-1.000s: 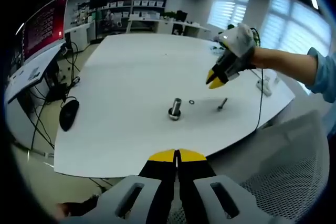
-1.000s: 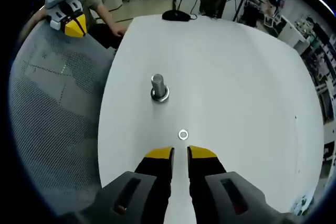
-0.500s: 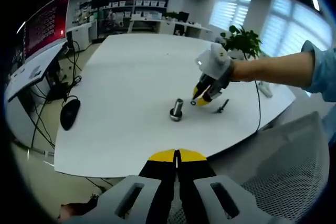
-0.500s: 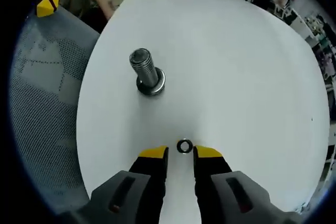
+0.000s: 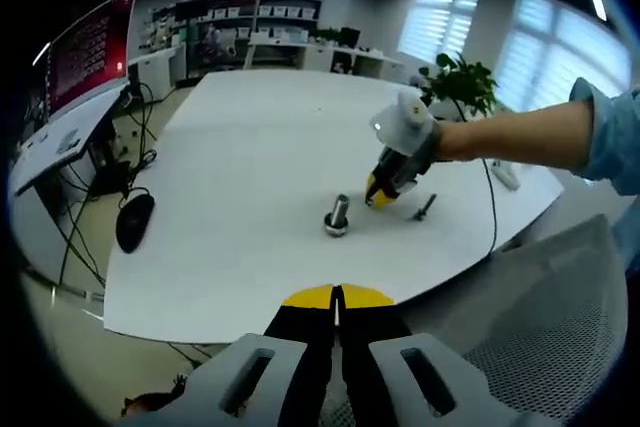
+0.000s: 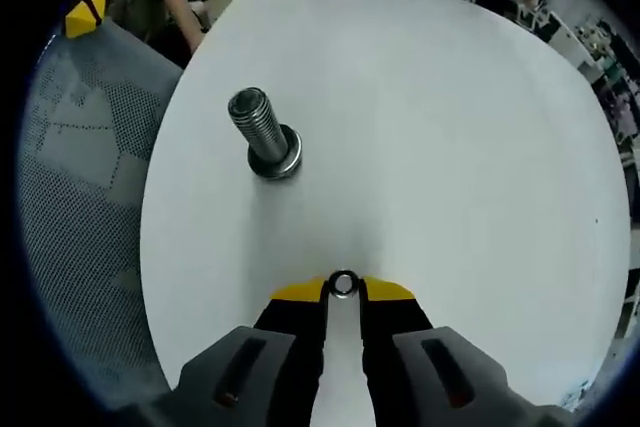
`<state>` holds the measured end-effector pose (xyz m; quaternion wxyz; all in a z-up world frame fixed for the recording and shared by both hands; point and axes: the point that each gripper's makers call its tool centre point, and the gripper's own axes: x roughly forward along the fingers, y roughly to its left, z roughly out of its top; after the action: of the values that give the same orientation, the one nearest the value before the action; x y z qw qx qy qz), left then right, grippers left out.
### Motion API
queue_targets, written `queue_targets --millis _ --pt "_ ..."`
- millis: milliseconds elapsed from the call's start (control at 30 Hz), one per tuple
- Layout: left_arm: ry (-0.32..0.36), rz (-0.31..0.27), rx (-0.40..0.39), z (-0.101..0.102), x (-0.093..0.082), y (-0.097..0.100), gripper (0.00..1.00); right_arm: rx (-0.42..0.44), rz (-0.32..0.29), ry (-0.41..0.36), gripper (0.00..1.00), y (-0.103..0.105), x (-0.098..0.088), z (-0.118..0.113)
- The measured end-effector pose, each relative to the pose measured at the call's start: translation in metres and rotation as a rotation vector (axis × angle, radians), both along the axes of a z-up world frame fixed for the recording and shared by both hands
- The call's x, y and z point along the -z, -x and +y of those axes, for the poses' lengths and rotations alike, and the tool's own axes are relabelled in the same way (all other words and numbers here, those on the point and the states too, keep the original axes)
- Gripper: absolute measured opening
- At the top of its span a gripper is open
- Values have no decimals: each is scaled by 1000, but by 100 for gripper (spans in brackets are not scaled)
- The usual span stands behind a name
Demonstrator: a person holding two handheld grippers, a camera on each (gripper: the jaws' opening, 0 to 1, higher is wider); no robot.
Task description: Place the washer onto the threaded stud by aligning its center hole with the stud, sliding it down to the base, and recovering from edge contact or off-axis alignment until the washer reaches the visible bottom stop.
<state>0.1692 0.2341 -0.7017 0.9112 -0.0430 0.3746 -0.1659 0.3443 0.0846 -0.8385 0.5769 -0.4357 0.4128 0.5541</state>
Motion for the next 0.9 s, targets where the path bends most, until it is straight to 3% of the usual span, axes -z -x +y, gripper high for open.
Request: queue_targets --millis 200,467,533,733,900 --pt "3 -5 -1 0 -1 0 0 1 -14 -74 14 6 -29 -6" --pt "7 -2 -5 1 -1 0 0 14 15 -84 14 24 -57 -37" --pt "14 -23 -21 2 -4 -2 0 18 19 -85 14 28 -63 -46" --pt "15 -20 -23 2 -4 -2 0 11 4 -36 14 37 -72 -74" --pt "16 -21 -23 3 -4 -2 0 7 10 -22 14 41 -70 -82"
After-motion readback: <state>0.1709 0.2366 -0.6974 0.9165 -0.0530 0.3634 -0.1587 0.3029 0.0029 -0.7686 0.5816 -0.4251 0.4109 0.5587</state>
